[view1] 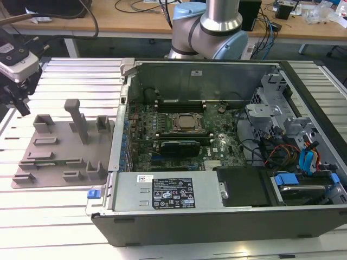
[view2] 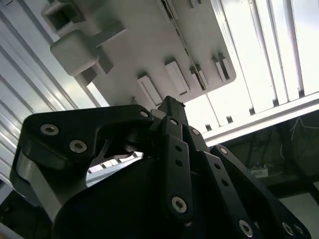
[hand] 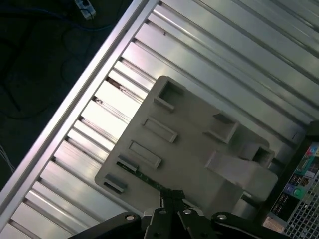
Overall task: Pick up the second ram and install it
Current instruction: 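Pick up the second ram and move it above second insertion slot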
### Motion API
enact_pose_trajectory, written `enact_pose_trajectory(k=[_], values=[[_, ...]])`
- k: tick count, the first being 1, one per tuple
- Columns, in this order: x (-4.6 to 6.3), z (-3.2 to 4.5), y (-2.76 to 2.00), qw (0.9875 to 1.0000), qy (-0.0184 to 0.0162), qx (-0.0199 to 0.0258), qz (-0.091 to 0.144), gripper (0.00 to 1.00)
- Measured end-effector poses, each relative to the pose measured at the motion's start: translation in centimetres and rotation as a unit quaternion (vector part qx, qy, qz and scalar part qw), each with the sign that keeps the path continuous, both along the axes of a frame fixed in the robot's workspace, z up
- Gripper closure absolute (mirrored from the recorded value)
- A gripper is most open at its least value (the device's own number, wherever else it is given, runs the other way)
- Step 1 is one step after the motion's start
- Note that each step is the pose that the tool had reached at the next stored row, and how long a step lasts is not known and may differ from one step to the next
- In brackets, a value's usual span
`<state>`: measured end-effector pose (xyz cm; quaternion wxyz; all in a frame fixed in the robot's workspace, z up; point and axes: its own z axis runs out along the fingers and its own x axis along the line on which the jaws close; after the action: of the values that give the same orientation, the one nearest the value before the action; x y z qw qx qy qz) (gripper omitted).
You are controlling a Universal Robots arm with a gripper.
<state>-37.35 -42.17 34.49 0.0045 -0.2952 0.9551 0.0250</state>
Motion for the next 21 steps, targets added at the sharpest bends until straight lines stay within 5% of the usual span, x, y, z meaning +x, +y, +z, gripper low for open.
enact_pose_trajectory(k=[9, 15, 21], values=[[0.0, 0.0, 0.0, 0.9984, 0.0, 0.0, 0.057, 0.89], [0.0, 0.0, 0.0, 0.9951, 0.0, 0.0, 0.099, 0.89], [0.0, 0.0, 0.0, 0.9892, 0.0, 0.0, 0.146, 0.89]])
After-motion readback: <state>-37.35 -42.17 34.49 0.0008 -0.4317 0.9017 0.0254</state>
